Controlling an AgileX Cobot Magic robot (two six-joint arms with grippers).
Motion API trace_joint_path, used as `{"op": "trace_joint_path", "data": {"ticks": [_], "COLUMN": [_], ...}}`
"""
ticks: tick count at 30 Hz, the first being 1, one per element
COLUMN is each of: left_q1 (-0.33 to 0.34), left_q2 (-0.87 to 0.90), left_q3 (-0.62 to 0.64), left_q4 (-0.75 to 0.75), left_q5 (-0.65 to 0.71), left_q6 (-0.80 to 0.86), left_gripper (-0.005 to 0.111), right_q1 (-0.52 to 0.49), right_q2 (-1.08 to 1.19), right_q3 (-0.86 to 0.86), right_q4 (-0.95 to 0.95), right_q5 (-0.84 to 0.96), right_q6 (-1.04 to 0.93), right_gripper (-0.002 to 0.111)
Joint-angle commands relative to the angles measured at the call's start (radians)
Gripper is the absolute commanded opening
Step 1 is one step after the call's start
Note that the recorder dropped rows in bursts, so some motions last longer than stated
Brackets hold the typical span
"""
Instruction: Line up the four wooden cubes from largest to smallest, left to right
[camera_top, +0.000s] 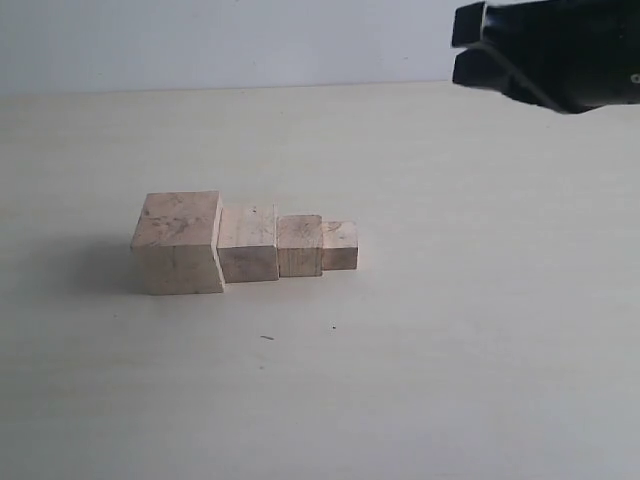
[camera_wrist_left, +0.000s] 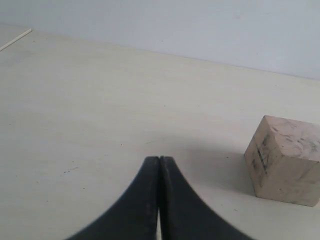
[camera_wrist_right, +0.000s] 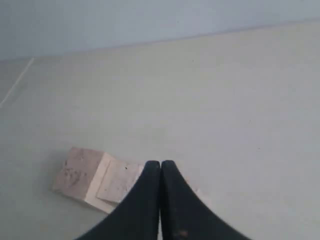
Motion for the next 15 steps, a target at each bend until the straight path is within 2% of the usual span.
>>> {"op": "trace_joint_path", "data": {"ticks": [1, 4, 10, 15], "left_q1": [0.003, 0.003, 0.003, 0.003], "left_q2": [-0.004, -0.004, -0.004, -0.004], "left_q3": [0.003, 0.003, 0.003, 0.003], "left_q4": [-0.012, -0.012, -0.012, -0.012], "left_q5": [-0.009, -0.009, -0.009, -0.009], "left_q6": [0.005, 0.005, 0.005, 0.005], "left_gripper": [0.0, 0.0, 0.0, 0.0], "right_q1": [-0.002, -0.002, -0.004, -0.105], "right_q2": [-0.075, -0.113, -0.204, -0.316], "right_q3": [0.004, 0.004, 0.006, 0.07], "right_q4": [0.003, -0.012, -0.177, -0.203], "right_q5": [-0.011, -0.011, -0.02, -0.062], "right_q6": [0.0, -0.019, -0.056, -0.051], "right_gripper": [0.0, 0.0, 0.0, 0.0]}}
